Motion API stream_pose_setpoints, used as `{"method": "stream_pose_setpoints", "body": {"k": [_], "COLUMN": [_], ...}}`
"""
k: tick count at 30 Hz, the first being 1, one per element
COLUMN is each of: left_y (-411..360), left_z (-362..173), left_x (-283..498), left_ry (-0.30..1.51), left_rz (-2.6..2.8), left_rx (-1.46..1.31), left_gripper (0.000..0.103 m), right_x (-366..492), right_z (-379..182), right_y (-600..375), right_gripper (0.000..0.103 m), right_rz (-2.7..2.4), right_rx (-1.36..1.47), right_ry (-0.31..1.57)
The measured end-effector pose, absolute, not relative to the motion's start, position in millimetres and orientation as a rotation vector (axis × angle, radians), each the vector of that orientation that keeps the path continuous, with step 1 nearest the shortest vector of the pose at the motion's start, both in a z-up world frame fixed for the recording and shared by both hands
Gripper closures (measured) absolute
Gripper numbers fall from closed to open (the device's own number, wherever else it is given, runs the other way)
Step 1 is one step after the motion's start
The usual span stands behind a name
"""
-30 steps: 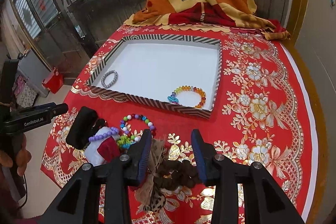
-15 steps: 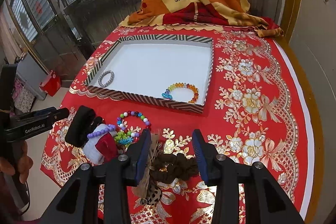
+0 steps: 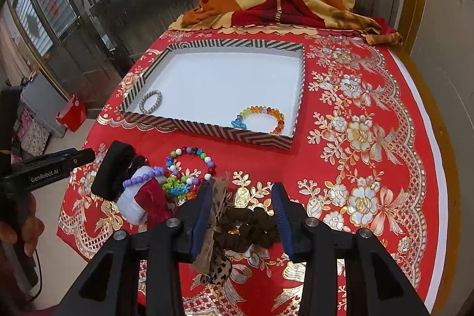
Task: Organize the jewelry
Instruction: 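Move both open grippers back over the jewelry pile, then grasp the black velvet holder with the left gripper while the right grasps the red satin bow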
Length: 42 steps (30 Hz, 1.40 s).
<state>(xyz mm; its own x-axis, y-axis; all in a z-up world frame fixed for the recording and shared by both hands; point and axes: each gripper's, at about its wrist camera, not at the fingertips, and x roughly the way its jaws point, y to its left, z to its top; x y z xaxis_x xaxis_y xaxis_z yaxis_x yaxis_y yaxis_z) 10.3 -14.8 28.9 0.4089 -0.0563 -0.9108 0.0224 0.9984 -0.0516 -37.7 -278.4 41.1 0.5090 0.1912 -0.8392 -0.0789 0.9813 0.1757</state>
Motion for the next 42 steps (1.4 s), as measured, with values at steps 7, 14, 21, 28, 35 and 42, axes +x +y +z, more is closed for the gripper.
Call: {"method": "stream_pose_setpoints", "body": {"k": [7, 14, 21, 28, 35, 42], "left_y": [32.0, 57.2, 43.6, 35.0, 28.5, 26.4], "left_z": [22.7, 10.6, -10.0, -21.9, -31.4, -34.6], "left_x": [19.1, 16.0, 18.9, 32.2, 41.0, 46.8], "left_ry": [1.236, 1.263, 1.318, 1.345, 1.37, 1.381], "left_rz": [-0.06, -0.023, -0.06, -0.07, -0.084, -0.098], "left_rx": [-0.204, -0.235, -0.222, -0.187, -0.16, -0.14], "left_gripper": [0.053, 0.05, 0.05, 0.05, 0.05, 0.05], "right_x": [-44.0, -51.8, -55.6, -57.7, -56.1, -49.1], "right_z": [34.8, 20.0, 7.9, -2.3, -1.5, -1.0], "right_y": [-282.5, -286.4, -287.0, -261.5, -220.8, -171.9], "right_gripper": [0.063, 0.063, 0.063, 0.063, 0.063, 0.063], "right_rz": [0.159, 0.17, 0.195, 0.291, 0.427, 0.637], "right_rx": [0.127, 0.152, 0.197, 0.204, 0.112, -0.349], "right_ry": [1.043, 1.071, 1.106, 1.128, 1.113, 1.083]}}
